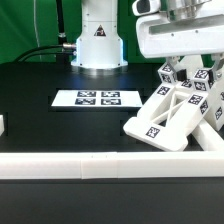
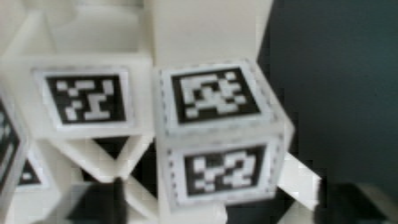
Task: Assemble chair
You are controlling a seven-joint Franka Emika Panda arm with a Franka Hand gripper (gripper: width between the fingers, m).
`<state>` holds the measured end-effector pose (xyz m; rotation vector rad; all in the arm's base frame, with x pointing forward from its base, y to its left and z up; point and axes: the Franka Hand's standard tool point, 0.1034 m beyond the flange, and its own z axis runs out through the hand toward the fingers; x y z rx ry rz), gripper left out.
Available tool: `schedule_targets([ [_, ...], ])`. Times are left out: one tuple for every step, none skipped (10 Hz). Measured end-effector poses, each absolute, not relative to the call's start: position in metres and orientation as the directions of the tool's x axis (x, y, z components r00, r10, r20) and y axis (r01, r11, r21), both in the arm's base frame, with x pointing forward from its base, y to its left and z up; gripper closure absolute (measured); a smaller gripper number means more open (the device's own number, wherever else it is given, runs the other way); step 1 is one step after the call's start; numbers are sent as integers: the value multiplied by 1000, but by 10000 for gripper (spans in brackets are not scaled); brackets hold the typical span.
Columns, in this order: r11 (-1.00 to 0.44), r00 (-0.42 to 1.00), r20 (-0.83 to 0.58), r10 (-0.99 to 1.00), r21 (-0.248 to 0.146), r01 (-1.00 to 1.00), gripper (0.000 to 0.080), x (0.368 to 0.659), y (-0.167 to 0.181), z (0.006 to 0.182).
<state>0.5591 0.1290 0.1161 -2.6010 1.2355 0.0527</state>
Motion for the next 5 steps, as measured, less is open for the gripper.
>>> schedule_targets([
  [-600,635,-165,-754,-221,-769,182,560,130,133],
  [-593,632,-169,-757,-231,-772,157,563,130,145],
  [-593,631,-165,-758,-230,-772,157,563,129,141],
  [-593,631,-167,-758,-227,-773,151,563,129,139],
  [-593,631,-167,-758,-227,-772,151,563,129,139],
])
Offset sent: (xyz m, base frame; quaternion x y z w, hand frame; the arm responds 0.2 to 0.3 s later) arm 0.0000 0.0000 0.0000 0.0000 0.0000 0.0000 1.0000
